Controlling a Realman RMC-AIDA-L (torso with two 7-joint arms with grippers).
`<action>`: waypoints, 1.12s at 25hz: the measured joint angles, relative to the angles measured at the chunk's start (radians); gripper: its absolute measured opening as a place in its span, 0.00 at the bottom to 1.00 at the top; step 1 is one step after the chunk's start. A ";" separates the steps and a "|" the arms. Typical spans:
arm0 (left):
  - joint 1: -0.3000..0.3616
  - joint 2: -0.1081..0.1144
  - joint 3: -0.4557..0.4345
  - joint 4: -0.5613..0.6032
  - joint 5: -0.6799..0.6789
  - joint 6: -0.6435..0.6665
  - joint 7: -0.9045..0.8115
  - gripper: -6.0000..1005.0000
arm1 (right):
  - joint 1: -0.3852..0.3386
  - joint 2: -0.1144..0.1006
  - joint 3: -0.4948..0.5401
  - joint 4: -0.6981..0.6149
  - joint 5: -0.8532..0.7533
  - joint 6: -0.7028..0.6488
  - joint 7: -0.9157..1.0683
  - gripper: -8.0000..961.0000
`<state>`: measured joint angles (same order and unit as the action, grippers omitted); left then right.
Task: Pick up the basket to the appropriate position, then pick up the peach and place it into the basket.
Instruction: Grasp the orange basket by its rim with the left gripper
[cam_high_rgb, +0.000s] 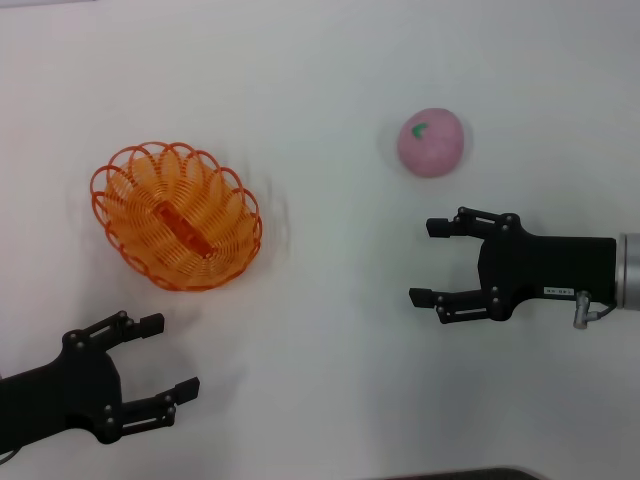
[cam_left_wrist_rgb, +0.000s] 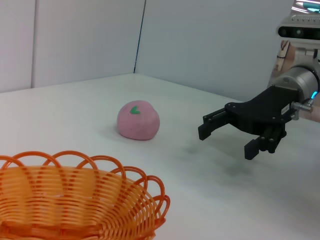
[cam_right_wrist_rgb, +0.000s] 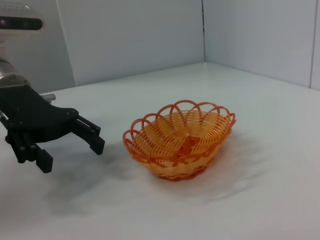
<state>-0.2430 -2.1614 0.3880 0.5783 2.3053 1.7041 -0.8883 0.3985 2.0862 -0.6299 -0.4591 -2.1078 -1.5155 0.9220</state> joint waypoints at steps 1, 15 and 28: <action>0.000 0.000 0.000 0.000 0.000 0.000 0.000 0.87 | 0.000 0.000 0.000 0.000 0.000 0.000 0.000 1.00; -0.001 0.000 0.000 0.000 -0.006 -0.006 -0.004 0.87 | 0.000 0.000 0.004 -0.003 -0.002 0.003 0.001 1.00; -0.035 0.020 -0.038 0.057 -0.010 -0.007 -0.448 0.87 | 0.006 0.000 0.004 -0.003 0.000 0.002 0.007 1.00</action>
<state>-0.2778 -2.1413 0.3500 0.6351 2.2950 1.6971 -1.3359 0.4045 2.0858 -0.6263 -0.4617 -2.1077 -1.5134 0.9289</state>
